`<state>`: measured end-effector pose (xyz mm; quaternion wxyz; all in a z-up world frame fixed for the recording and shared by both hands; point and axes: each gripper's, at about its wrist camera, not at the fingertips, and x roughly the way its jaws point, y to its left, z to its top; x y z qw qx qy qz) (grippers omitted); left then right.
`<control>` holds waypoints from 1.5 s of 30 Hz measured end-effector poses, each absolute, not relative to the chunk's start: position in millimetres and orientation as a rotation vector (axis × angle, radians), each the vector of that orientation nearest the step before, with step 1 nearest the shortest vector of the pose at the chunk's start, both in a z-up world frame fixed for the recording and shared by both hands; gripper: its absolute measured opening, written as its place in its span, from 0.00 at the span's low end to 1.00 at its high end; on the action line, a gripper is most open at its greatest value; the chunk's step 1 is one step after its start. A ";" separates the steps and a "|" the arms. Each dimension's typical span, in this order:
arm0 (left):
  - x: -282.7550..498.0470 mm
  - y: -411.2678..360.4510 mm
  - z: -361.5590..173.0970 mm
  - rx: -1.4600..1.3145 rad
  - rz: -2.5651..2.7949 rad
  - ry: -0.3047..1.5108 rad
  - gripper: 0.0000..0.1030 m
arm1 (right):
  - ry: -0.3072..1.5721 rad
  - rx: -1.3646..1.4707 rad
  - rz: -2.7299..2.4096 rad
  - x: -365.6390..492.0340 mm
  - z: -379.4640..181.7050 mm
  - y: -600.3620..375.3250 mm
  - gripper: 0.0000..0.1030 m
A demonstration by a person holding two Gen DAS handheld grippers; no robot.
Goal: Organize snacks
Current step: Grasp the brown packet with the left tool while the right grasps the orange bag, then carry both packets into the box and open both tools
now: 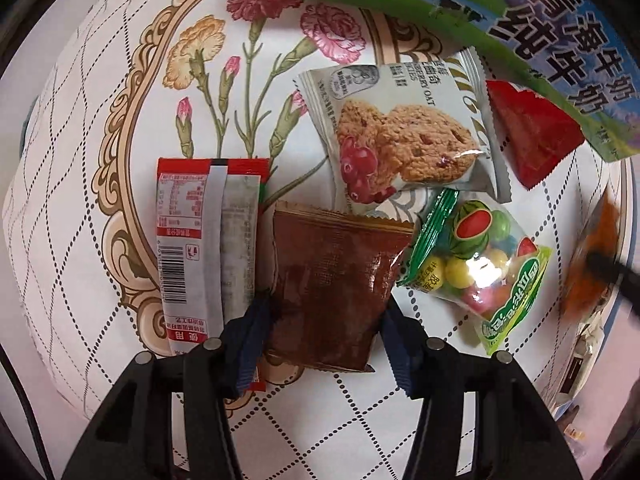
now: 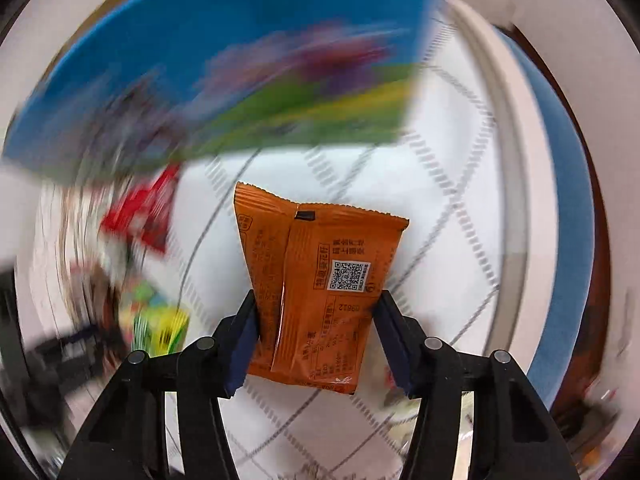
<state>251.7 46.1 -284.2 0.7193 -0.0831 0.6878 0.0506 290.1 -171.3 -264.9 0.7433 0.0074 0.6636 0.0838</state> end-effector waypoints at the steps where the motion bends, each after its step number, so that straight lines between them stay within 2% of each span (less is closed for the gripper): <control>1: 249.8 45.2 -283.5 -0.177 0.116 1.518 0.50 | 1.478 0.015 0.205 282.7 -268.7 -165.6 0.57; 9: 193.2 19.9 -293.9 -0.203 0.068 1.599 0.50 | 1.586 -0.041 0.255 224.9 -290.9 -152.6 0.57; 11: 192.2 17.1 -303.6 -0.200 0.062 1.611 0.54 | 1.586 -0.011 0.256 215.5 -296.1 -155.4 0.58; 16: 195.3 24.0 -317.0 -0.251 0.060 1.601 0.55 | 1.565 0.117 0.228 201.9 -305.7 -177.7 0.60; 24: 179.3 32.4 -292.1 -0.251 0.082 1.559 0.51 | 1.526 0.087 0.189 186.9 -303.3 -179.0 0.58; 29: 171.6 29.3 -242.9 -0.260 0.041 1.487 0.51 | 1.487 0.112 0.231 183.3 -281.9 -168.5 0.56; 34: 189.1 30.5 -170.4 -0.329 -0.040 1.373 0.51 | 1.403 0.164 0.304 196.4 -226.7 -166.7 0.56; 40: 248.0 30.1 -83.6 -0.365 -0.121 1.247 0.51 | 1.243 0.184 0.366 248.9 -135.2 -160.3 0.56; 45: 319.4 1.7 -56.4 -0.241 -0.100 1.186 0.52 | 1.151 0.119 0.295 317.5 -97.0 -163.6 0.56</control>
